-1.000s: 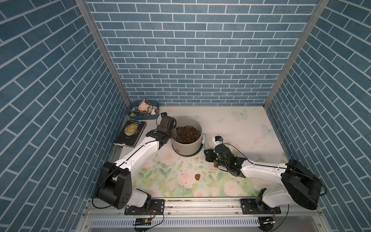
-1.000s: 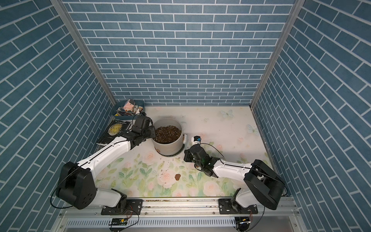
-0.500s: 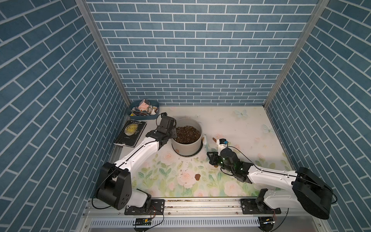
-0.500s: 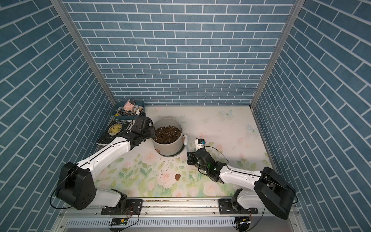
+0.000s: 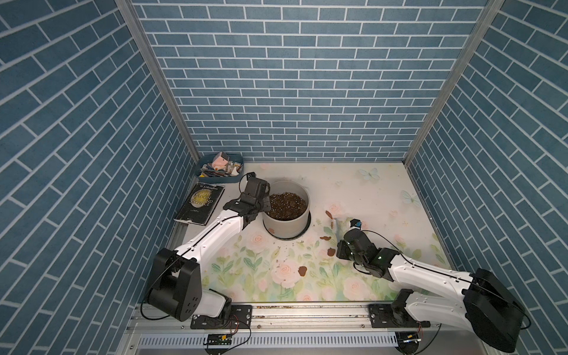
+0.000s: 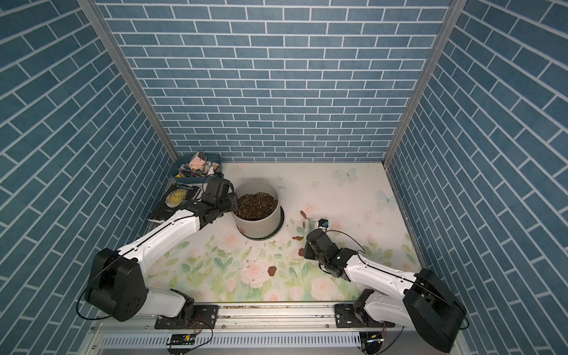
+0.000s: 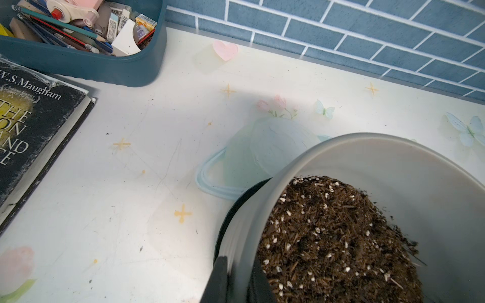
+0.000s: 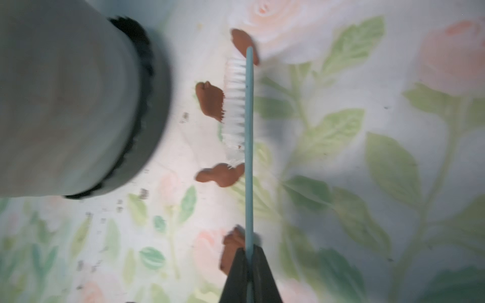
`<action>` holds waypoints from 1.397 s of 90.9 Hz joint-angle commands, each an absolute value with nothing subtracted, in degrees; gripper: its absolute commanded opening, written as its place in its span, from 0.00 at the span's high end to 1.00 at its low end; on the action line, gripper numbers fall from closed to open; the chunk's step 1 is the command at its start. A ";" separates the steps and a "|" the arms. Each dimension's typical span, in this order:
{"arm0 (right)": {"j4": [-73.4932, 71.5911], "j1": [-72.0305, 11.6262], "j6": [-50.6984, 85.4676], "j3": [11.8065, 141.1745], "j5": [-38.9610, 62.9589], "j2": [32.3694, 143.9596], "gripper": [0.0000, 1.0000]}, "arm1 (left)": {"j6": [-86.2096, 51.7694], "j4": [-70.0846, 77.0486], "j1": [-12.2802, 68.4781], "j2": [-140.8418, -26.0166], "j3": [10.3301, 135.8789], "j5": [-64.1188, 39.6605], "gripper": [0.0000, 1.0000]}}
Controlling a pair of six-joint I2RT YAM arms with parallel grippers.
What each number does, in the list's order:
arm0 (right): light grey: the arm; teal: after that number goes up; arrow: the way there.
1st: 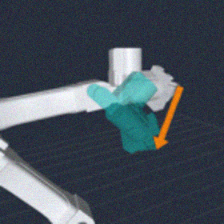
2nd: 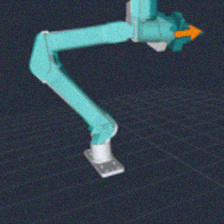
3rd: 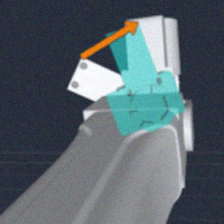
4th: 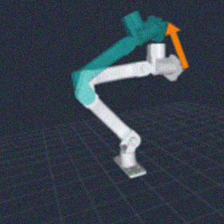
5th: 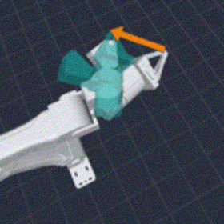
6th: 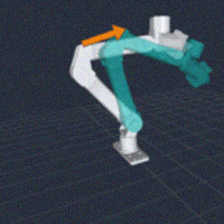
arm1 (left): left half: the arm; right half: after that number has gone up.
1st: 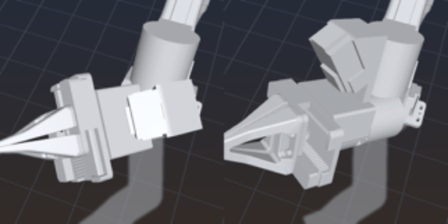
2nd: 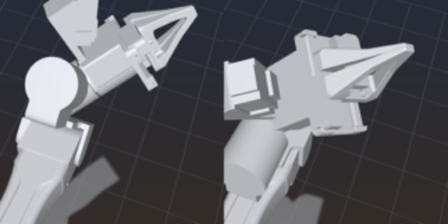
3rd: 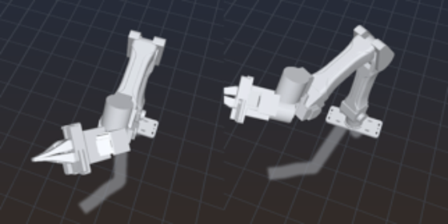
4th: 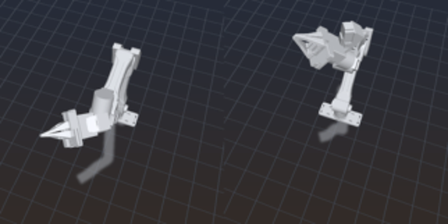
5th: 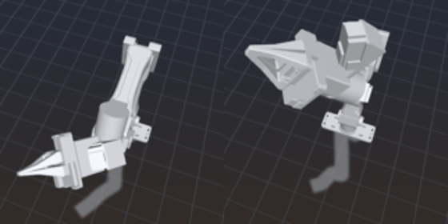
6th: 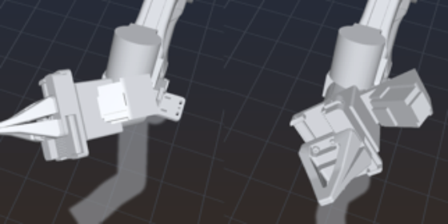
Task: Scrub the dried mud off the ceramic pot
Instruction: Brush off the soil from the pot, then rotate the pot on the tray.
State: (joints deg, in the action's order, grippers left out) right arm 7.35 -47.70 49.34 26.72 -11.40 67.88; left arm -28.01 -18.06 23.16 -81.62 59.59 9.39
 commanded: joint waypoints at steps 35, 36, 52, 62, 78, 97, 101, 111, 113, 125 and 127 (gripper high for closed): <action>22.80 -47.30 45.46 31.79 -19.58 62.80 1.00 | -28.68 -18.68 22.90 -81.86 63.78 10.51 0.47; 22.78 -46.85 45.36 31.72 -19.06 63.35 1.00 | -28.62 -18.70 22.92 -81.93 63.97 10.57 0.46; 22.43 -45.73 44.69 31.73 -15.21 72.28 1.00 | -28.17 -18.91 22.84 -84.18 66.00 11.39 0.37; 22.97 -45.77 44.79 32.54 -15.45 71.93 1.00 | -28.04 -18.58 22.60 -85.45 66.65 11.85 0.36; 19.85 -48.04 43.52 32.26 -16.53 61.24 1.00 | -27.61 -18.96 22.09 -88.29 68.42 12.27 0.36; 22.11 -44.00 43.51 32.79 -10.91 73.56 1.00 | -27.87 -18.35 21.72 -89.83 68.62 12.72 0.35; 22.80 -44.03 43.59 32.97 -11.15 75.52 1.00 | -27.86 -18.45 21.63 -90.06 68.79 12.68 0.35; 25.33 -44.09 43.86 34.24 -12.61 75.91 1.00 | -27.52 -18.47 21.41 -90.39 68.82 12.89 0.34; 25.71 -44.05 43.86 34.51 -12.82 75.10 1.00 | -27.47 -18.48 21.37 -90.47 68.82 12.91 0.34; 23.65 -44.12 43.28 34.30 -10.96 68.91 1.00 | -27.59 -18.06 21.03 -90.92 68.82 12.42 0.34; 22.99 -44.12 43.36 34.00 -10.50 67.98 1.00 | -27.66 -17.98 21.01 -91.13 68.93 12.24 0.34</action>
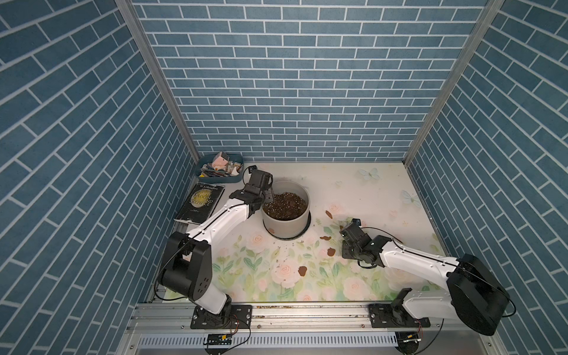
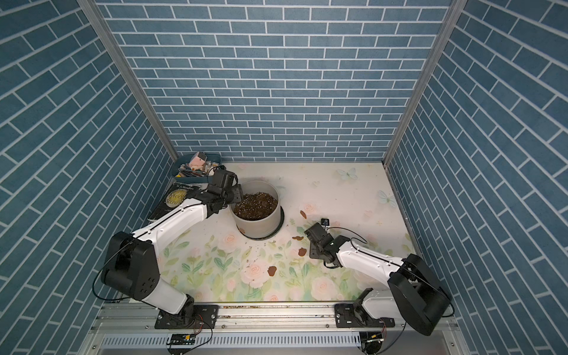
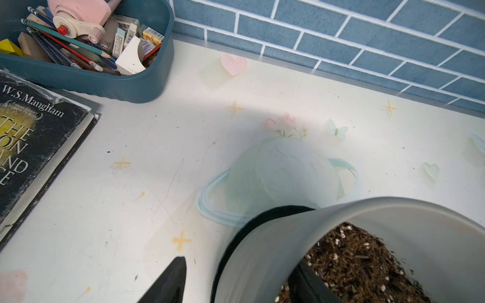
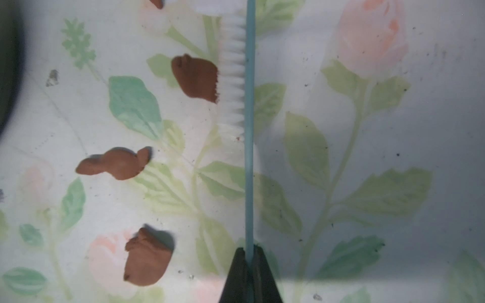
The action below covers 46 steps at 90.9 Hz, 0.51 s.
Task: Scrub the dried mud off the ceramic pot
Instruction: Rotate the pot on the tray.
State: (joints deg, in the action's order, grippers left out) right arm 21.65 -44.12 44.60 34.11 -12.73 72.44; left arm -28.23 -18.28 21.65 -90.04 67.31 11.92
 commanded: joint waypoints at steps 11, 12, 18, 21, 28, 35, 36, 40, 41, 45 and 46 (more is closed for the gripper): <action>22.69 -44.12 43.66 33.64 -10.63 65.56 1.00 | -27.99 -17.72 20.84 -92.42 69.59 11.23 0.33; 22.73 -44.12 43.67 33.70 -10.63 65.65 1.00 | -28.01 -17.73 20.83 -92.57 69.64 11.15 0.33; 22.56 -44.13 43.60 33.69 -10.41 66.20 1.00 | -28.04 -17.67 20.75 -93.17 70.20 11.10 0.34; 22.46 -44.15 43.59 33.68 -10.38 66.59 1.00 | -28.04 -17.79 20.74 -93.31 70.49 11.28 0.35; 22.14 -44.17 43.62 33.34 -10.50 66.67 1.00 | -28.14 -17.96 20.51 -93.73 70.91 11.43 0.43; 22.88 -44.07 43.68 33.21 -11.25 66.60 1.00 | -28.29 -18.02 20.39 -93.65 70.69 11.37 0.52; 23.13 -44.05 43.68 33.22 -11.51 66.74 1.00 | -28.34 -18.06 20.39 -93.58 70.63 11.40 0.53; 24.32 -43.62 43.64 33.26 -12.35 68.08 1.00 | -28.39 -18.02 20.31 -93.32 70.31 11.36 0.58; 24.60 -43.43 43.57 33.24 -12.42 68.32 1.00 | -28.39 -18.02 20.31 -93.29 70.22 11.35 0.59; 25.66 -42.86 43.36 33.27 -12.39 71.02 1.00 | -28.43 -18.07 20.30 -93.25 69.87 11.33 0.64; 25.93 -42.83 43.35 33.33 -12.61 71.72 1.00 | -28.45 -18.09 20.30 -93.16 69.83 11.33 0.64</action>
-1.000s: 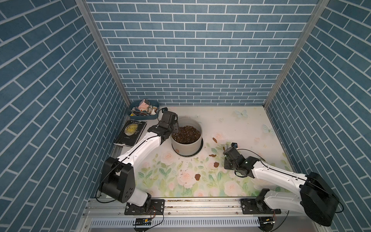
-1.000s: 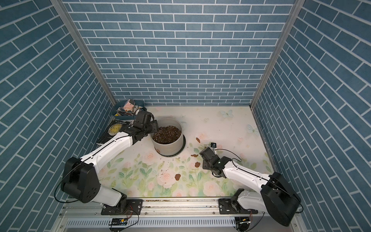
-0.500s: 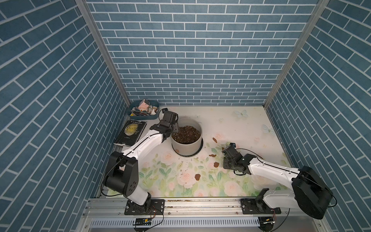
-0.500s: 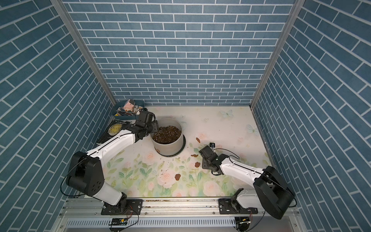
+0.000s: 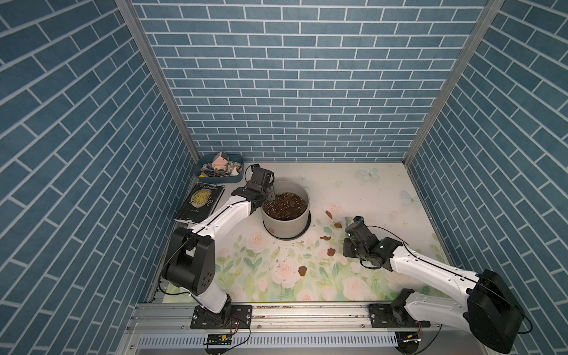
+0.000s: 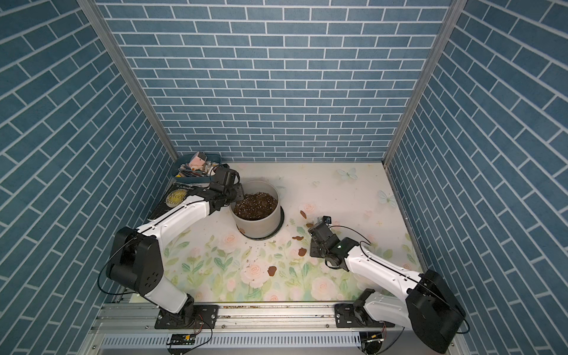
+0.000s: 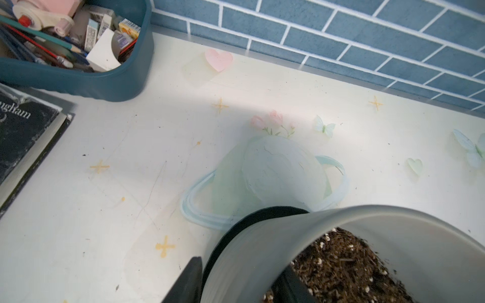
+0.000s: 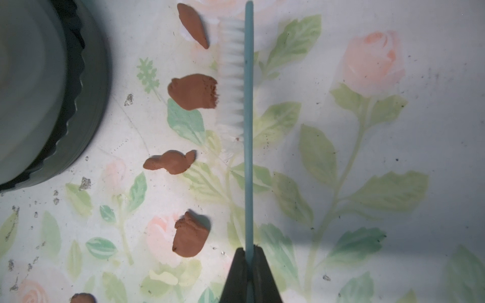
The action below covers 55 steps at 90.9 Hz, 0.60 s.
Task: Scrub the dried mud off the ceramic pot
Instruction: Rotate the pot on the tray.
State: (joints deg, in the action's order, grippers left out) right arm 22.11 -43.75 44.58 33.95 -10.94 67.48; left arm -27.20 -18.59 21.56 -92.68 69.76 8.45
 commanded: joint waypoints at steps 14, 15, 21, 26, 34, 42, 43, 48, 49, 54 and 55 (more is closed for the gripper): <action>27.55 -42.87 43.69 33.80 -14.48 71.43 1.00 | -28.48 -18.55 20.30 -92.79 69.19 11.63 0.81; 27.40 -42.93 43.64 33.82 -14.36 70.92 1.00 | -28.48 -18.59 20.30 -92.80 69.18 11.62 0.82; 27.38 -42.96 43.32 34.53 -14.20 66.99 1.00 | -28.61 -18.87 20.30 -92.45 69.02 11.62 0.88; 27.71 -43.02 42.82 35.39 -14.34 64.84 1.00 | -28.79 -19.14 20.30 -92.19 68.91 11.74 0.93; 26.39 -43.13 42.18 35.40 -13.60 62.01 1.00 | -29.53 -20.62 20.30 -91.28 68.78 11.88 0.99; 22.98 -43.72 42.03 34.01 -11.65 59.35 1.00 | -30.15 -21.17 20.30 -89.22 67.46 10.32 1.00; 22.30 -43.79 42.11 33.79 -11.27 58.94 1.00 | -30.28 -21.22 20.30 -88.95 67.26 9.95 1.00; 18.54 -44.18 42.43 32.67 -9.09 57.70 1.00 | -30.72 -21.16 20.37 -87.53 66.33 7.81 1.00; 17.80 -44.24 42.57 32.37 -8.63 57.37 1.00 | -30.83 -21.08 20.38 -87.18 66.12 7.37 1.00; 13.68 -44.51 43.27 31.07 -5.99 56.45 1.00 | -31.01 -20.62 20.54 -86.01 65.38 5.18 0.92; 12.73 -44.58 43.43 30.87 -5.41 56.40 1.00 | -30.97 -20.46 20.55 -85.81 65.30 4.79 0.90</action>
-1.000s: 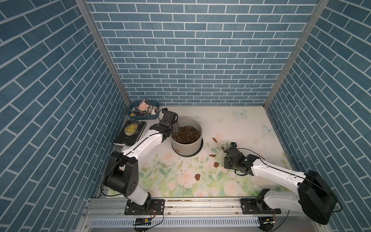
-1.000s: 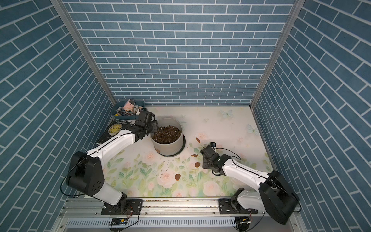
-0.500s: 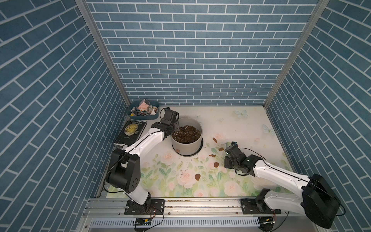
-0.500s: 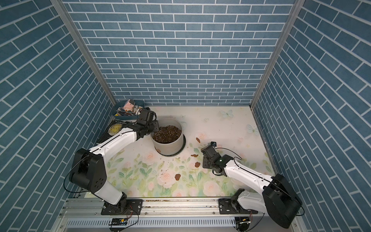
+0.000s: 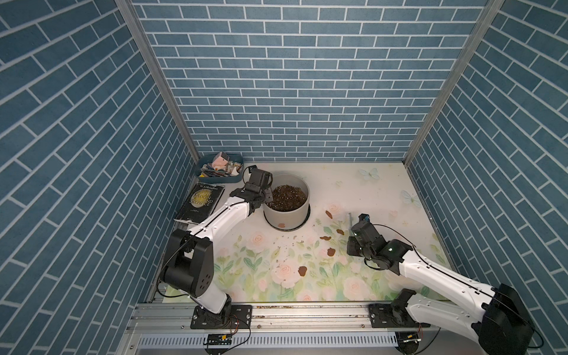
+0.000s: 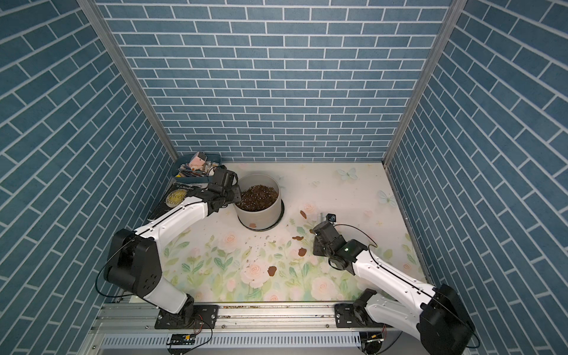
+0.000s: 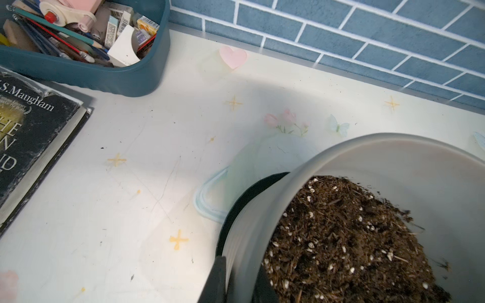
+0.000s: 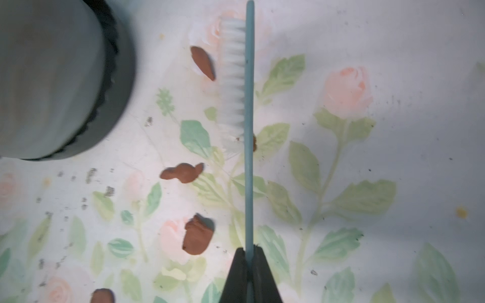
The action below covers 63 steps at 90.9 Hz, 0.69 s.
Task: Scrub the dried mud off the ceramic pot
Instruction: Rotate the pot on the tray.
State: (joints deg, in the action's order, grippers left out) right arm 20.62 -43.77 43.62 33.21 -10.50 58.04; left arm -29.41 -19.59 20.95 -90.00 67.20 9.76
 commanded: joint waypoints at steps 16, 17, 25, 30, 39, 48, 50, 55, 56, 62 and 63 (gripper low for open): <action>3.03 -44.98 45.32 29.44 -1.51 59.28 1.00 | -30.01 -19.40 20.20 -87.57 68.27 7.23 0.47; 2.79 -45.08 45.33 29.48 -1.46 59.43 1.00 | -29.95 -19.32 20.12 -87.95 68.63 7.39 0.46; 1.25 -46.03 45.14 30.59 -1.84 62.42 1.00 | -29.47 -17.75 19.80 -90.50 71.29 8.53 0.36; 0.43 -46.57 45.05 31.14 -1.95 64.11 1.00 | -28.70 -16.51 19.78 -92.30 72.72 8.76 0.33; -1.25 -47.65 45.09 31.68 -1.85 66.81 1.00 | -28.26 -17.17 19.69 -96.53 75.76 10.10 0.31; -2.73 -48.64 45.15 32.08 -1.75 69.10 1.00 | -28.11 -18.20 19.52 -99.03 77.58 10.75 0.32; -2.94 -48.79 45.17 32.19 -1.69 69.64 1.00 | -28.10 -18.13 19.45 -99.20 77.60 10.82 0.32; -3.45 -49.18 45.18 32.45 -1.68 70.83 1.00 | -28.12 -18.03 19.35 -99.16 77.45 11.04 0.32; -3.57 -49.24 45.18 32.49 -1.67 71.05 1.00 | -28.12 -18.02 19.34 -99.06 77.39 11.06 0.33; -4.13 -49.66 45.21 32.79 -1.83 72.12 1.00 | -28.09 -18.06 19.18 -98.69 76.99 11.04 0.36; -4.17 -49.75 45.24 32.79 -1.88 72.23 1.00 | -28.11 -18.04 19.17 -98.61 76.86 11.01 0.36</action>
State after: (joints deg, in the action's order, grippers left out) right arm -1.37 -48.86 44.73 30.83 -1.89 70.74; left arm -28.60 -17.69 20.14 -99.26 76.90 8.73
